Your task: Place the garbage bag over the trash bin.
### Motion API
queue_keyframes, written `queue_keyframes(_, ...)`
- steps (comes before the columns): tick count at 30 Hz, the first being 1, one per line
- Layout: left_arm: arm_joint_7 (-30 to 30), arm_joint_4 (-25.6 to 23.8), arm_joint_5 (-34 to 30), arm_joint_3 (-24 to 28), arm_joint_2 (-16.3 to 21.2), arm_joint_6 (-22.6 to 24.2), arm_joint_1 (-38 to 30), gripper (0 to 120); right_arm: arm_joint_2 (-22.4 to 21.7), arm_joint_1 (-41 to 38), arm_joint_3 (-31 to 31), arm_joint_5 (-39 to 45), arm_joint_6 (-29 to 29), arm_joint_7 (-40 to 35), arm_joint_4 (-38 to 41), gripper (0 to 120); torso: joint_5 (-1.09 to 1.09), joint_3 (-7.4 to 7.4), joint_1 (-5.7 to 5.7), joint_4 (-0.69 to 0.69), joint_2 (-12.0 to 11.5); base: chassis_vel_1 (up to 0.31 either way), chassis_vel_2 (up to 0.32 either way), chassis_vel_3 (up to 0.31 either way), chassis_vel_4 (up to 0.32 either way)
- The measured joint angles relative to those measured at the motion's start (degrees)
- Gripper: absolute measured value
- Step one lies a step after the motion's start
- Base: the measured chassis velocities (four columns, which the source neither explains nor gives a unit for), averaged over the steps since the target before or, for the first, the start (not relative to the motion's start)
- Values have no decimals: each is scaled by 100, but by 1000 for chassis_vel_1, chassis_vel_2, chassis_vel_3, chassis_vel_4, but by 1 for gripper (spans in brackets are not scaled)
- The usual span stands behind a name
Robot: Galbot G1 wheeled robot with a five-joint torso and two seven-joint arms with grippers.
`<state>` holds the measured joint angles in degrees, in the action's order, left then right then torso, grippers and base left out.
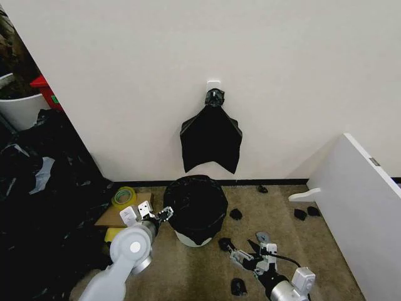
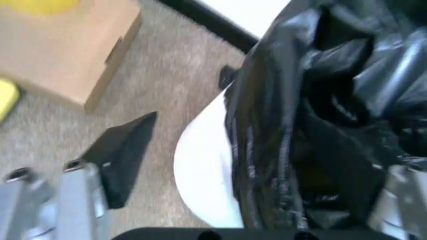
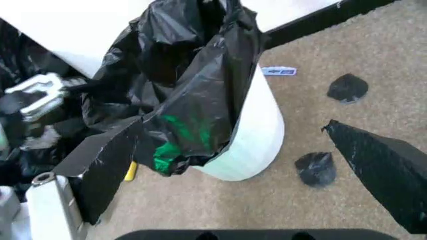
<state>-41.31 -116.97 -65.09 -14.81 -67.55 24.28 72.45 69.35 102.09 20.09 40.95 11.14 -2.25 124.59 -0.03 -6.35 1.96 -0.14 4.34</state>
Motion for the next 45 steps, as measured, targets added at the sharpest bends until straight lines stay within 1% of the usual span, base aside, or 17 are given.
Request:
queue_keyframes(1,392,-114,479,-9,45,-255,139,98,73,1,31,-108,-94,-9,-2,100,-1,0,0,-1,0,0,0,0,0)
queue_keyframes(2,392,-114,479,-9,45,-255,139,98,73,1,31,-108,-94,-9,-2,100,-1,0,0,-1,0,0,0,0,0)
queue_keyframes(4,896,-233,1127,-19,86,-628,325,100,164,6,70,-328,-357,-15,-19,100,0,0,0,0,0,0,0,0,0)
queue_keyframes(5,1319,-292,1966,-43,109,-1127,538,100,266,31,108,-595,-731,10,-57,100,0,0,0,0,0,0,0,0,0)
queue_keyframes(6,1319,-292,1966,-43,109,-1127,538,100,266,31,108,-595,-731,10,-57,100,0,0,0,0,0,0,0,0,0)
queue_keyframes(7,1512,-284,2688,-66,97,-1592,706,100,373,67,142,-946,-1068,28,-100,100,0,0,0,1,0,0,0,0,0)
queue_keyframes(8,1576,-255,3044,-81,76,-1861,799,100,443,91,156,-1173,-1279,36,-130,100,0,1,0,0,0,0,0,0,0)
queue_keyframes(10,1761,-96,4220,-143,-9,-2781,1183,100,715,181,194,-2052,-2067,44,-266,100,-2,0,0,0,0,0,0,0,0)
queue_keyframes(11,1761,-96,4220,-143,-9,-2781,1183,100,715,181,194,-2052,-2067,44,-266,100,-2,0,0,0,0,0,0,0,0)
queue_keyframes(13,1876,66,5234,-271,-108,-3566,1620,100,998,223,342,-2896,-2778,108,-448,100,1,1,-1,-1,0,0,0,0,0)
queue_keyframes(14,1894,201,5823,-394,-195,-4115,1909,100,1188,240,479,-3441,-3144,166,-537,100,-1,1,0,2,0,0,0,0,0)
queue_keyframes(15,1894,201,5823,-394,-195,-4115,1909,100,1188,240,479,-3441,-3144,166,-537,100,-1,1,0,2,0,0,0,0,0)
queue_keyframes(17,1915,279,6400,-561,-332,-4816,2355,100,1449,307,590,-4018,-3535,206,-516,100,0,1,0,-1,0,0,0,0,0)
queue_keyframes(21,1969,103,6545,-664,-450,-5126,2840,100,1560,386,642,-4275,-3683,132,-355,100,-1,1,-1,1,0,0,0,0,0)
queue_keyframes(26,1968,-223,6621,-769,-572,-5263,3341,100,1704,404,759,-4354,-3626,31,-154,100,1,1,-1,0,0,0,0,0,0)
queue_keyframes(34,2047,-222,6626,-656,-670,-5111,3227,100,1712,305,749,-4154,-3216,5,-34,100,-1,0,0,-1,0,0,0,0,0)
queue_keyframes(45,2008,-315,6620,-703,-779,-5096,3292,100,1897,374,548,-4326,-3539,73,-13,100,0,0,0,0,0,0,0,0,0)
